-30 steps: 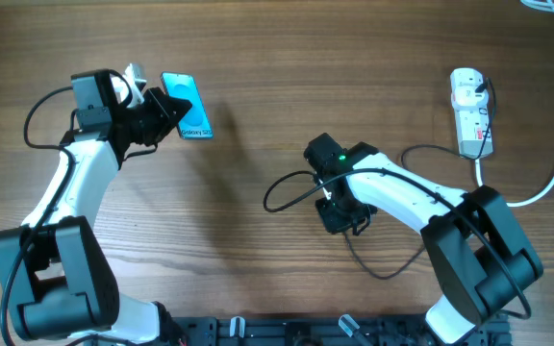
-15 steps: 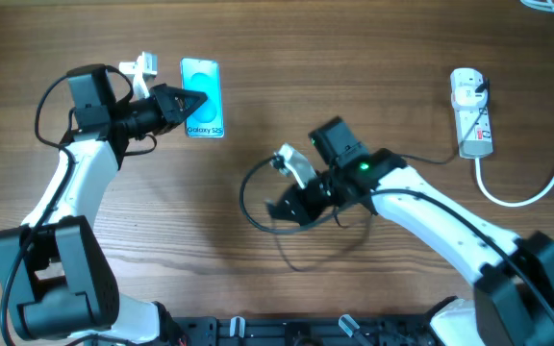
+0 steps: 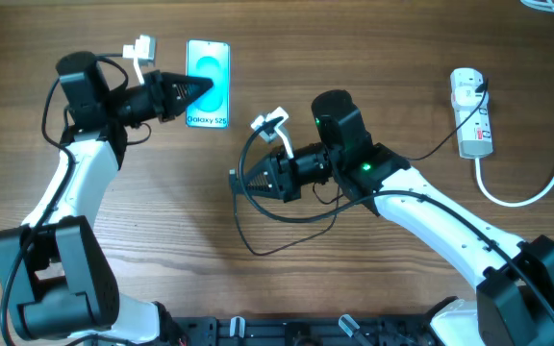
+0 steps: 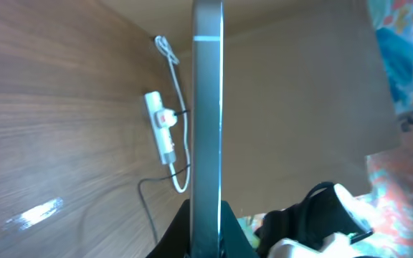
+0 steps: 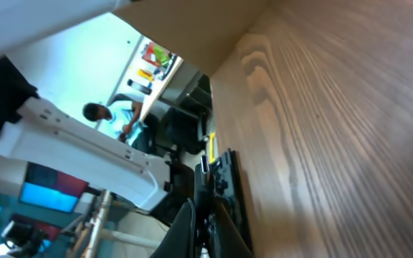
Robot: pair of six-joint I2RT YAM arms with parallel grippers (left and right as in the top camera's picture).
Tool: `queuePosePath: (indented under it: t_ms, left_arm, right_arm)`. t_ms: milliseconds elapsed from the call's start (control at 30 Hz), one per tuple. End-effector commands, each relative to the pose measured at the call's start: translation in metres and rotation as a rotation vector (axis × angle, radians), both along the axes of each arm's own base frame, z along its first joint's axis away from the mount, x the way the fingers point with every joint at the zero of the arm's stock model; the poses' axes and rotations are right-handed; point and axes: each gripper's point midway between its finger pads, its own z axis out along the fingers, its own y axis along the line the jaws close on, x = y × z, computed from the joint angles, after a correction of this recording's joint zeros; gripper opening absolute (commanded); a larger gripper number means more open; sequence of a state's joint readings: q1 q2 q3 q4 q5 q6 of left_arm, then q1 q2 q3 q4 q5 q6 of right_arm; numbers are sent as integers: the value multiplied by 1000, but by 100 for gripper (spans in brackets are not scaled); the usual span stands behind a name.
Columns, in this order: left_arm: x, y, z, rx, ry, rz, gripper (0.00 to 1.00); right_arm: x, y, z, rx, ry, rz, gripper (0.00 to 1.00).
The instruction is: Plug charger to phone and switch on socket
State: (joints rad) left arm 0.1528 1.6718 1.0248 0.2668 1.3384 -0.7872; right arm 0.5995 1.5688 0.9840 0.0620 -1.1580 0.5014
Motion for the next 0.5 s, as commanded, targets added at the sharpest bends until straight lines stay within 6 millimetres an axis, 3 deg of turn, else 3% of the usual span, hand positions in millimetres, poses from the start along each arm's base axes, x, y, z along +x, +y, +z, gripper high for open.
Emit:
queuePosePath:
  t_ms: [0,133,333,467]
  left_arm:
    - [-7,-15,21,-79,105,-58,4]
    - [-10,-26,41,-103,86,-83,4]
    - [-18,-41,69,-149,81,-129,4]
    - [-20,-42,78,-169,96,-136,4]
  right_arm:
    - [4,2,0,-22,62,-39,4]
    - [17,5,2,-19,48,-100,4]
    - [23,11,35,109,-40,-82,4]
    - [36,5,40,126,-51,-120,4]
